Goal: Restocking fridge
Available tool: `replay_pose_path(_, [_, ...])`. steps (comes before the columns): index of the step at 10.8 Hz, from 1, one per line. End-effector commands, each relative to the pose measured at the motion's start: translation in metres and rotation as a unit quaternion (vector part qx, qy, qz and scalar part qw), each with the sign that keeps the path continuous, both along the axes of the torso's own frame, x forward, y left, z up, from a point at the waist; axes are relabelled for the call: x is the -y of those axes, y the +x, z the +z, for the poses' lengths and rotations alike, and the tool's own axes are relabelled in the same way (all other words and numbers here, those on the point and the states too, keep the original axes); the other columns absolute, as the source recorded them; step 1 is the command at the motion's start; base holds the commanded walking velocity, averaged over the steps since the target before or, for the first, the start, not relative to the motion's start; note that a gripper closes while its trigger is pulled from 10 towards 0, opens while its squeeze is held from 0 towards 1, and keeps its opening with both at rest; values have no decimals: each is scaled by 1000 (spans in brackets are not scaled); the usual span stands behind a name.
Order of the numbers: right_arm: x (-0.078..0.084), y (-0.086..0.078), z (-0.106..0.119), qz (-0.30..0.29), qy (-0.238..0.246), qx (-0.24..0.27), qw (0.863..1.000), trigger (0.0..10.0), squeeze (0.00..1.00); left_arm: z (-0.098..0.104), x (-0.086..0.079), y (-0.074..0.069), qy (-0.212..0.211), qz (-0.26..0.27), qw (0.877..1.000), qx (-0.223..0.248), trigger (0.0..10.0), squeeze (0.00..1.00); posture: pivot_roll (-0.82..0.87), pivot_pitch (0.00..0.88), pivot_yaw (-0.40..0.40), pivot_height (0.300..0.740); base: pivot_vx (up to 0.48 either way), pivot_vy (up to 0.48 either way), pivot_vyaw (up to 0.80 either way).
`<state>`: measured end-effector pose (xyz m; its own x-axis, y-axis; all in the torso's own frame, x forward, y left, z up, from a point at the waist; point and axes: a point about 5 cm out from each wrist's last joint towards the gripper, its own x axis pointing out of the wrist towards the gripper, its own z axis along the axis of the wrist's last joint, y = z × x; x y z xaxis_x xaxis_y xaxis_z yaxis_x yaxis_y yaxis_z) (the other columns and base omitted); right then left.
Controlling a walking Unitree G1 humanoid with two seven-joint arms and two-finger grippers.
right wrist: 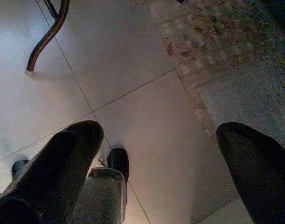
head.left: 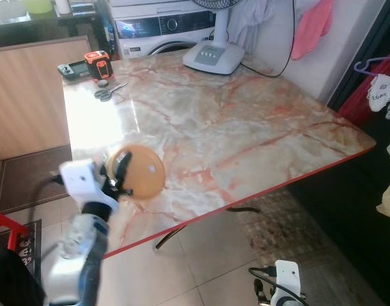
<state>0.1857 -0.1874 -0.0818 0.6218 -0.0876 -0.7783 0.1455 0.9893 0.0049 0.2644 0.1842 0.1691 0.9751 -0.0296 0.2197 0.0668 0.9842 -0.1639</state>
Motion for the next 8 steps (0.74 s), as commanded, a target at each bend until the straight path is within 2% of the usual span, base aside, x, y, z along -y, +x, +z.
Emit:
replay_pose_path(1, [0,-5,-2,-13,2,-5,1000,10000,0,8,-1,0,8,2,1000,7,10000,0,-86,116,-29,740,0,0,0])
replay_pose_path(3, [1,-2,-1,-22,5,-2,1000,10000,0,9,2,-1,12,-5,1000,3,10000,0,-100,173,-34,740,0,0,0])
replay_pose_path(8, [4,2,1,-13,2,-4,1000,10000,0,19,1,0,9,-1,1000,8,10000,0,-92,212,-57,740,0,0,-776])
